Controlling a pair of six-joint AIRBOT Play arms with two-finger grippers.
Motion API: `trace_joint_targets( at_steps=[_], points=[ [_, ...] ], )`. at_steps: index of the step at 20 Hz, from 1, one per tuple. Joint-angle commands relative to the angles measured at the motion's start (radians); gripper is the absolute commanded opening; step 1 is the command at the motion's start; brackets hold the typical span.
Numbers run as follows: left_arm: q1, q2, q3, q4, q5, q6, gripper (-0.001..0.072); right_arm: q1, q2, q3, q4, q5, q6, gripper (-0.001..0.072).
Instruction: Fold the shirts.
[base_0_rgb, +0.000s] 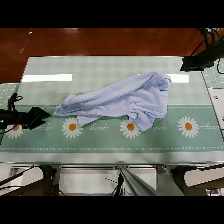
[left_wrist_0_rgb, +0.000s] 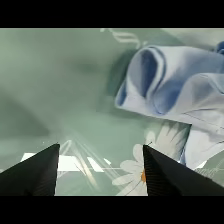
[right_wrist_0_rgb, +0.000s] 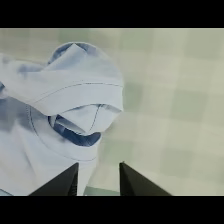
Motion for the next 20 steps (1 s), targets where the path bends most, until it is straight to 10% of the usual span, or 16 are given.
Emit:
trace_joint_targets(
  at_steps=[1,7,15,20],
  points=[
    [0.008,-0.082,-0.011,-0.079,0.019,0.029,0.0601,-0.008,0.002,0.000,0.021,0.011,0.000,0.0345],
    [-0.009,-0.134,-0.010,-0.147,0.093,0.039,0.0444,-0.008,0.002,0.000,0.068,0.030,0.006,0.0345],
    [-0.068,-0.143,-0.010,-0.175,0.109,0.031,0.0442,-0.007,0.002,0.000,0.075,0.056,0.039,0.0345],
    [-0.183,-0.203,-0.009,-0.175,0.216,-0.091,0.0200,-0.007,0.004,0.000,0.090,0.110,0.048,0.0345]
  ],
)
